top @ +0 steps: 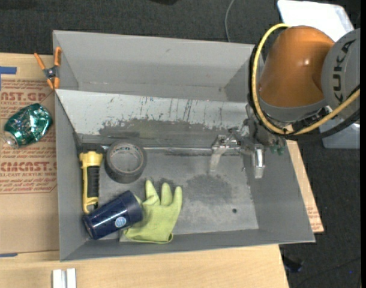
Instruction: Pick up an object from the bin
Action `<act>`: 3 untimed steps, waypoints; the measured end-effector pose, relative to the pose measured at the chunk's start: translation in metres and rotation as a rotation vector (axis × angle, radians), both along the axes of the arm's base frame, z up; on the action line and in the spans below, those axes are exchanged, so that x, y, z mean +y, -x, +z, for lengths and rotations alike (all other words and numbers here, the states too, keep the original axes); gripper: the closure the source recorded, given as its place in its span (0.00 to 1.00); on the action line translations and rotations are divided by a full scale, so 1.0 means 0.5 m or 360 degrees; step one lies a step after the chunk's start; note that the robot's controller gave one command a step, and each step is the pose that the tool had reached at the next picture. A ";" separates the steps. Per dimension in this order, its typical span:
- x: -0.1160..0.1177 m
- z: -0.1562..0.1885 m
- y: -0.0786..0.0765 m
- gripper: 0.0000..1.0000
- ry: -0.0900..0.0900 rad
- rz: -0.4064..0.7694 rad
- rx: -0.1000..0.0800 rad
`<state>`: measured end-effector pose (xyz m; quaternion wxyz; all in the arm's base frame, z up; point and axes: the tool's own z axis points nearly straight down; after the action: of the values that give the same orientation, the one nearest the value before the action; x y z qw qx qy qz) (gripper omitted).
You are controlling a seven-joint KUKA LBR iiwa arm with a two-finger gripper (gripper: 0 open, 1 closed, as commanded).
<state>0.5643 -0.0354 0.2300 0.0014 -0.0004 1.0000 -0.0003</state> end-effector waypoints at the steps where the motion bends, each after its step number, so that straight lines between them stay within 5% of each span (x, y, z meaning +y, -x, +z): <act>1: -0.012 -0.126 -0.016 0.00 -0.0003 -0.0216 -0.0004; 3: -0.008 -0.243 0.007 0.00 -0.0006 -0.0437 0.0001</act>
Offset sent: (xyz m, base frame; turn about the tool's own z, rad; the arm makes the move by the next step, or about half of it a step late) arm 0.0093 -0.0189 -0.0700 0.2361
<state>0.5610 -0.0393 0.1086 0.0010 0.1364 0.9907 0.0013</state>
